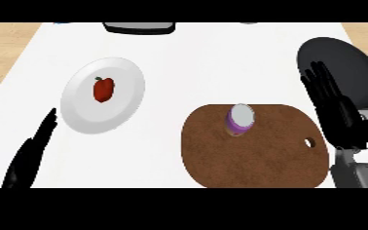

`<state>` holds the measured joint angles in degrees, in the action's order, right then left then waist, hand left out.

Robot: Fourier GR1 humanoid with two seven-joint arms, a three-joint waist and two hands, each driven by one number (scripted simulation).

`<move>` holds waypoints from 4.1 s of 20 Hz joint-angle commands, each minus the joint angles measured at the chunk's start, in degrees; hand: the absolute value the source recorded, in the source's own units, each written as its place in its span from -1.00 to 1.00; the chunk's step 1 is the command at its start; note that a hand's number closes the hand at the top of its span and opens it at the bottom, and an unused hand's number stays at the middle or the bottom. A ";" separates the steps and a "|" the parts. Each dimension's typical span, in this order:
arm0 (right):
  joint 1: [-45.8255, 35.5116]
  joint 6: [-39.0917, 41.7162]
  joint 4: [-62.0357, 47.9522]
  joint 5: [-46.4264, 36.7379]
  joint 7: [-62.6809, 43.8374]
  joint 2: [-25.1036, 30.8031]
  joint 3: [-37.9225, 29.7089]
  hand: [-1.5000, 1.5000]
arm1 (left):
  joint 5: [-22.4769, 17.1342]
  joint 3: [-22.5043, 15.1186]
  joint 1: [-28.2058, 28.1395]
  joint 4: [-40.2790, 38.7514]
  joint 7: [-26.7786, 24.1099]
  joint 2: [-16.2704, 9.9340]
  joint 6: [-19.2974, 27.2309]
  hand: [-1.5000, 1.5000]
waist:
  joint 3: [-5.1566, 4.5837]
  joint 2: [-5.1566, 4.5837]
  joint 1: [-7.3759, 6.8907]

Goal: Pick the can from the cutting board and place it in the pan

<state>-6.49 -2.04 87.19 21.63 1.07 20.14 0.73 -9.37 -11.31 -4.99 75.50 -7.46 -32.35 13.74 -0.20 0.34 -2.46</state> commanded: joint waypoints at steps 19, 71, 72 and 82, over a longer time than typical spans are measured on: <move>-0.62 10.94 9.74 -21.82 11.04 21.27 -0.44 -1.00 | -10.41 3.92 13.62 13.91 15.45 9.58 1.30 0.00 | 0.20 -0.21 2.65; -27.10 50.65 9.58 -59.76 -38.31 -1.38 28.29 -1.00 | -3.62 9.93 12.81 16.12 19.34 16.42 -4.68 0.00 | 0.19 -0.35 2.16; -26.60 50.39 10.18 -61.21 -37.83 -1.96 28.54 -1.00 | -4.42 11.84 11.43 18.09 20.20 15.04 -5.57 0.00 | 0.19 -0.32 2.11; -26.85 44.43 -4.16 -70.09 -25.14 -3.74 28.55 -1.00 | -0.97 11.71 15.82 17.42 23.08 18.03 -4.08 0.00 | 0.21 -0.39 2.14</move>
<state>-33.72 44.30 87.67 -45.08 -27.46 17.17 28.66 -11.49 0.24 9.29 91.64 13.21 -14.96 8.56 0.00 -0.04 -0.32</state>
